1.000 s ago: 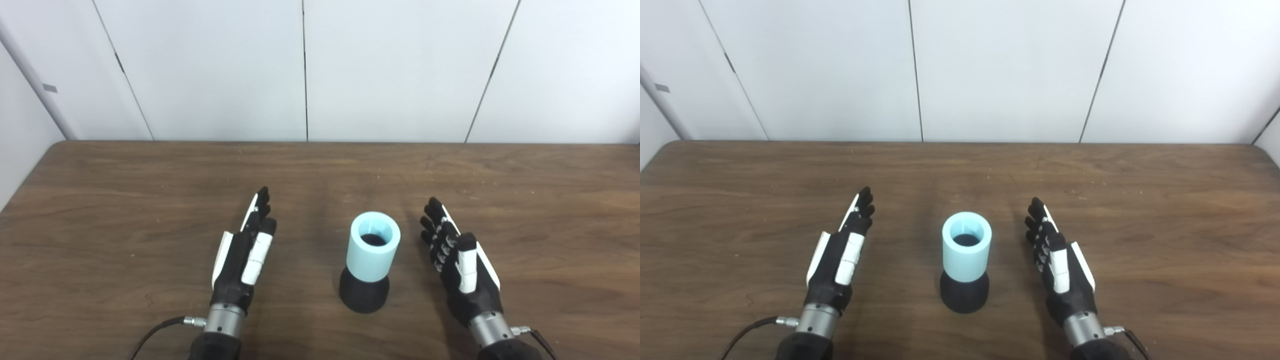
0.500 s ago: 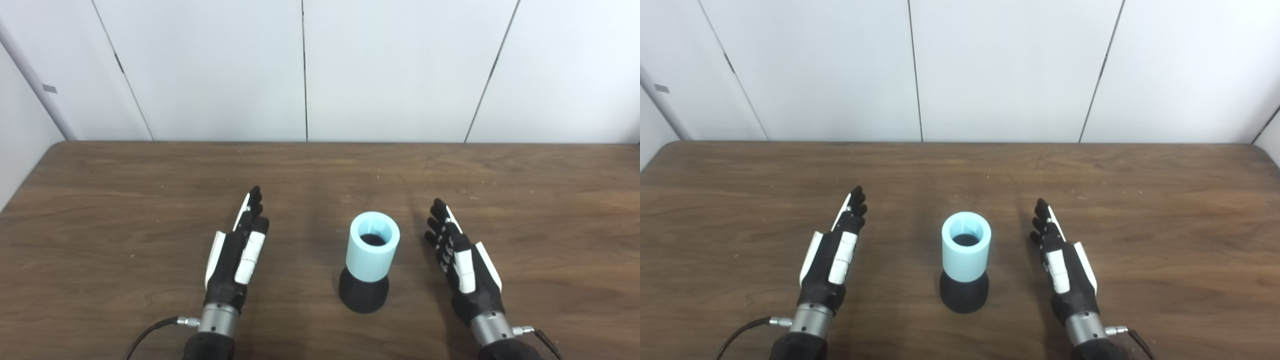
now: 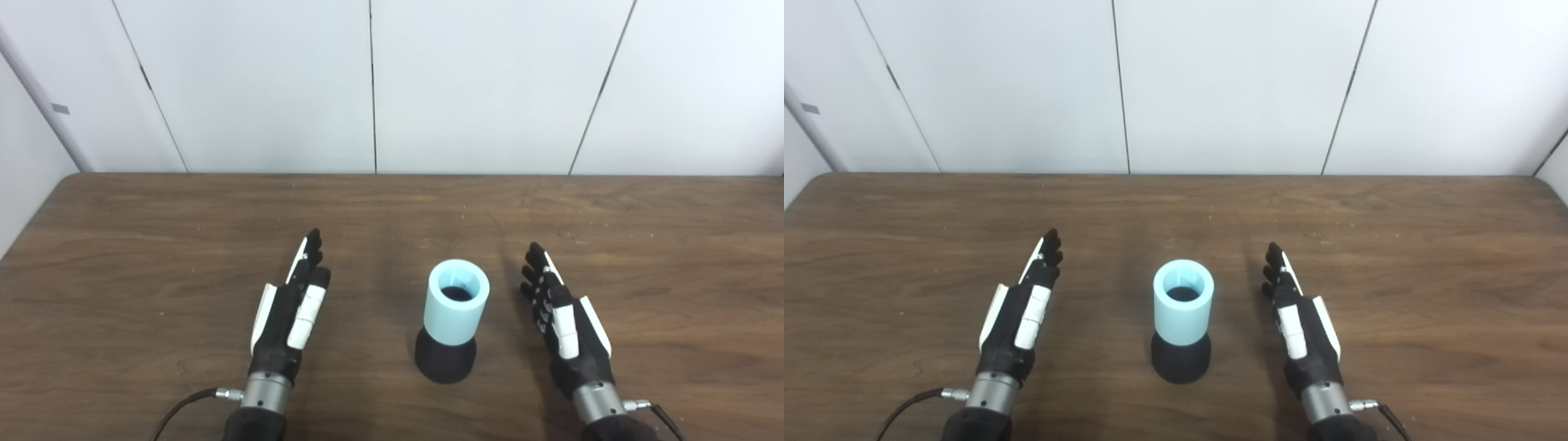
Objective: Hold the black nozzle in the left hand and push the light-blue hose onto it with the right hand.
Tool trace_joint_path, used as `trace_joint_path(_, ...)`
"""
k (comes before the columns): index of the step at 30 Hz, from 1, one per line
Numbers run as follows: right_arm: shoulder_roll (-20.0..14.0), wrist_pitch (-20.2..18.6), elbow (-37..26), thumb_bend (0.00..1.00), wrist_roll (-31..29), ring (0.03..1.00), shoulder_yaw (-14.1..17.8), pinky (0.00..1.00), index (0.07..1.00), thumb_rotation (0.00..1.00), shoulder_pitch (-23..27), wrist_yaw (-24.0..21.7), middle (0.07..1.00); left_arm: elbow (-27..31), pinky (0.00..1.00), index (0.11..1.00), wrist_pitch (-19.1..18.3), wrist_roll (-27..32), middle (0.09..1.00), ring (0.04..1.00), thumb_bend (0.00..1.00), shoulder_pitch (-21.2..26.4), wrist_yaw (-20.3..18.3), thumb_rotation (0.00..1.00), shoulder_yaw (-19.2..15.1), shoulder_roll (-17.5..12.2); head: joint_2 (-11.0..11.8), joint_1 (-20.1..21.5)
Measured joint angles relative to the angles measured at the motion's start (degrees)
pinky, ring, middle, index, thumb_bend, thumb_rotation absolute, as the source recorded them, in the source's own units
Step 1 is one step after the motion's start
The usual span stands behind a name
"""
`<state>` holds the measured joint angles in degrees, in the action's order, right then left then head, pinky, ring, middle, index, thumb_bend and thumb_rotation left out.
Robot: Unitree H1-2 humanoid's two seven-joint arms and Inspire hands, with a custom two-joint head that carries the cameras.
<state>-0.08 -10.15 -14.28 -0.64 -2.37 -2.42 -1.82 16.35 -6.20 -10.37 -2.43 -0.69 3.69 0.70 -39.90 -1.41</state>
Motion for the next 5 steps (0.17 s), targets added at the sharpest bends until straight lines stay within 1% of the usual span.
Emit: trace_joint_path(5,0.1,1.9,0.4,0.75,-0.9,1.000,0.3,1.00,1.000,1.00,0.0,0.0,1.000,0.0,1.00,1.000,0.0,0.0,1.000,1.000,0.79,0.0,0.0,1.00,0.2,0.0,-0.1,0.0)
